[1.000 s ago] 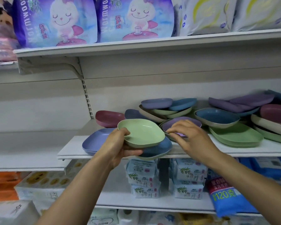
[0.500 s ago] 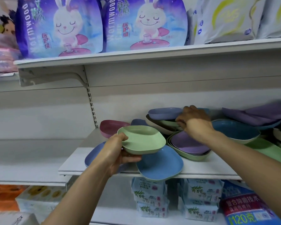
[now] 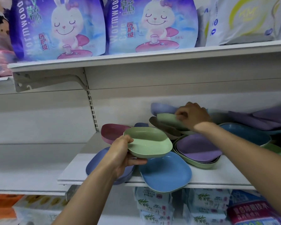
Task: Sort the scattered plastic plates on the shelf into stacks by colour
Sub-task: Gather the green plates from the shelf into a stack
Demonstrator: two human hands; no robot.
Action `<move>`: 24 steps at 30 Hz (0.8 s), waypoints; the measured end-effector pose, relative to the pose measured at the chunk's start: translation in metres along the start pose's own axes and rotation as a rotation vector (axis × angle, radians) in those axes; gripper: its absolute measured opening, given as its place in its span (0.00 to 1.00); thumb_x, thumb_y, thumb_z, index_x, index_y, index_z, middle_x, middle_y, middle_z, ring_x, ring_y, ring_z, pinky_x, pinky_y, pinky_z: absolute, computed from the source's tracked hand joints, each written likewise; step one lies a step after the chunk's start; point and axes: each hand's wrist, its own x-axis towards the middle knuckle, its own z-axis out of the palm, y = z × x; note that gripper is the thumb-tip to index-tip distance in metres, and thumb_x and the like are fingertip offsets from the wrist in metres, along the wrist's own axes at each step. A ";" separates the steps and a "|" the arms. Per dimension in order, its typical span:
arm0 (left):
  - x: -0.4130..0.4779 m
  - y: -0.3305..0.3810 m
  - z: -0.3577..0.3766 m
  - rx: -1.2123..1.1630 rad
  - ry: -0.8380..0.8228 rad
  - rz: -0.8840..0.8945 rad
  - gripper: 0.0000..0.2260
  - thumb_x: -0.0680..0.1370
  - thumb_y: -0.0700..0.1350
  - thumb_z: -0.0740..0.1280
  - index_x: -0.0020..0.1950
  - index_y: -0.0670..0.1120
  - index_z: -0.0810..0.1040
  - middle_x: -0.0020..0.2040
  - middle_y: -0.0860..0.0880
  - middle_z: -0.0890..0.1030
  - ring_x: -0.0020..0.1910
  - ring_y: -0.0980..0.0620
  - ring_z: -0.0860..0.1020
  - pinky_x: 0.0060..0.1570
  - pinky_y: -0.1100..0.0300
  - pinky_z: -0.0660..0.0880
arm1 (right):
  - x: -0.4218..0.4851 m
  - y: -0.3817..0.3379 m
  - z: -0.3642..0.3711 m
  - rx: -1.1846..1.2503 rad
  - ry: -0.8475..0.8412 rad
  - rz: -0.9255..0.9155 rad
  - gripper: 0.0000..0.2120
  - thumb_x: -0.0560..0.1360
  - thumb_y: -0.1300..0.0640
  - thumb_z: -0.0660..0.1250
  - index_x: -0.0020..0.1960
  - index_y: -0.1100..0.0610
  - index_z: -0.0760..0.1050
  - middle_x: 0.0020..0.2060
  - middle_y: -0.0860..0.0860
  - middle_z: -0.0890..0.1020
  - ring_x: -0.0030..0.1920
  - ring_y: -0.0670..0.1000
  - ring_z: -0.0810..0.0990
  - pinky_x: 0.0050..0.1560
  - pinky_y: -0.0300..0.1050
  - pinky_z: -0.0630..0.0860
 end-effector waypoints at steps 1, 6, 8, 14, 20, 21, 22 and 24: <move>0.000 0.000 0.000 -0.008 -0.003 -0.002 0.08 0.81 0.39 0.54 0.53 0.43 0.73 0.49 0.40 0.78 0.40 0.42 0.81 0.30 0.51 0.82 | 0.003 0.000 -0.005 0.148 -0.001 0.035 0.07 0.77 0.58 0.64 0.46 0.52 0.81 0.45 0.50 0.76 0.51 0.53 0.74 0.57 0.49 0.69; -0.005 -0.001 0.003 -0.055 -0.041 -0.036 0.08 0.81 0.39 0.54 0.50 0.42 0.73 0.47 0.40 0.79 0.42 0.41 0.81 0.29 0.50 0.82 | -0.004 -0.005 -0.029 0.806 -0.079 0.137 0.04 0.76 0.66 0.66 0.47 0.60 0.79 0.40 0.52 0.80 0.39 0.46 0.77 0.40 0.30 0.73; -0.006 -0.003 0.005 -0.094 -0.050 -0.048 0.08 0.82 0.40 0.55 0.51 0.41 0.73 0.47 0.40 0.79 0.43 0.41 0.81 0.28 0.49 0.81 | -0.014 -0.010 -0.030 0.897 -0.077 0.109 0.06 0.77 0.66 0.66 0.43 0.57 0.79 0.34 0.47 0.80 0.34 0.42 0.76 0.33 0.28 0.72; 0.000 -0.013 0.005 -0.172 -0.061 -0.023 0.17 0.83 0.56 0.54 0.58 0.46 0.76 0.54 0.42 0.82 0.49 0.42 0.83 0.28 0.51 0.80 | -0.062 -0.037 -0.016 0.531 0.142 -0.407 0.08 0.75 0.62 0.69 0.42 0.50 0.80 0.39 0.46 0.81 0.40 0.47 0.77 0.44 0.38 0.72; 0.001 -0.015 -0.006 -0.270 -0.070 -0.076 0.26 0.81 0.63 0.54 0.66 0.46 0.75 0.58 0.41 0.82 0.52 0.40 0.82 0.26 0.53 0.79 | -0.087 -0.028 -0.006 0.190 0.135 -0.767 0.12 0.80 0.53 0.59 0.48 0.56 0.80 0.46 0.47 0.80 0.44 0.52 0.77 0.40 0.51 0.76; 0.000 -0.015 -0.008 -0.273 -0.076 -0.079 0.26 0.81 0.63 0.53 0.66 0.46 0.75 0.57 0.41 0.82 0.51 0.40 0.82 0.26 0.53 0.79 | -0.088 -0.027 -0.007 0.186 0.140 -0.773 0.13 0.80 0.53 0.58 0.49 0.56 0.80 0.47 0.47 0.80 0.45 0.51 0.78 0.40 0.51 0.77; -0.001 -0.015 -0.009 -0.273 -0.083 -0.079 0.27 0.81 0.64 0.52 0.66 0.46 0.75 0.57 0.41 0.83 0.50 0.41 0.83 0.26 0.53 0.79 | -0.090 -0.026 -0.007 0.174 0.139 -0.787 0.13 0.80 0.53 0.58 0.49 0.56 0.80 0.47 0.48 0.80 0.46 0.51 0.78 0.40 0.50 0.77; -0.002 -0.015 -0.010 -0.264 -0.109 -0.074 0.29 0.80 0.66 0.50 0.66 0.47 0.76 0.57 0.41 0.83 0.49 0.41 0.83 0.27 0.53 0.79 | -0.093 -0.025 -0.007 0.148 0.114 -0.803 0.12 0.78 0.56 0.58 0.49 0.56 0.81 0.48 0.48 0.81 0.47 0.51 0.79 0.41 0.50 0.78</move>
